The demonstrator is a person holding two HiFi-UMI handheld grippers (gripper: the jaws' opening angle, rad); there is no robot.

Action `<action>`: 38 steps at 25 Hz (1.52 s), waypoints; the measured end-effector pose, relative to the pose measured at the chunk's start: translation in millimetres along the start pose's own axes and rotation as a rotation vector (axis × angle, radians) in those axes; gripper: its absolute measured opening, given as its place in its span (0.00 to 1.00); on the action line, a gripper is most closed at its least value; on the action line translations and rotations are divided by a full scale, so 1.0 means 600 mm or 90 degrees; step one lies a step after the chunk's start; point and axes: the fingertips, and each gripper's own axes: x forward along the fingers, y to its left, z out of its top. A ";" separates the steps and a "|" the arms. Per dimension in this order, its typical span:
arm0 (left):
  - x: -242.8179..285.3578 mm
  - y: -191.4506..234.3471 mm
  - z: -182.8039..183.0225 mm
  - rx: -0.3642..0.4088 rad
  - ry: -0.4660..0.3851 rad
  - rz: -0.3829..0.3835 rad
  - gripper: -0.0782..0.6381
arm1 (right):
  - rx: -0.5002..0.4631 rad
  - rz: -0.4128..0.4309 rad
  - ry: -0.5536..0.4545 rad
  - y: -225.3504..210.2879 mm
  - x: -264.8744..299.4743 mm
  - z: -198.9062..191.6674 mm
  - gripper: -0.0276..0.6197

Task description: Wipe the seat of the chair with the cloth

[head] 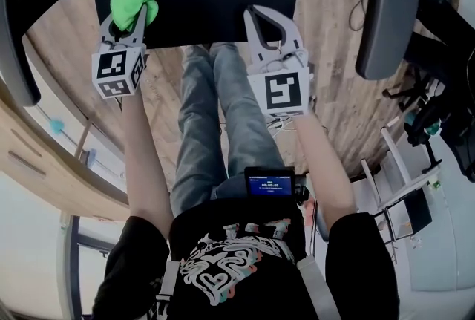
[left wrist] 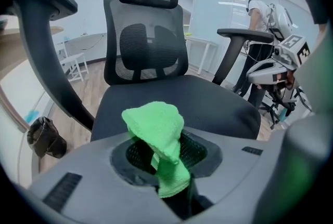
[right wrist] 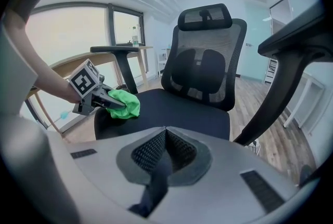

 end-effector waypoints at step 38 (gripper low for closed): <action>0.083 -0.027 -0.014 -0.058 0.037 -0.058 0.26 | 0.042 -0.006 0.019 0.000 -0.002 -0.026 0.05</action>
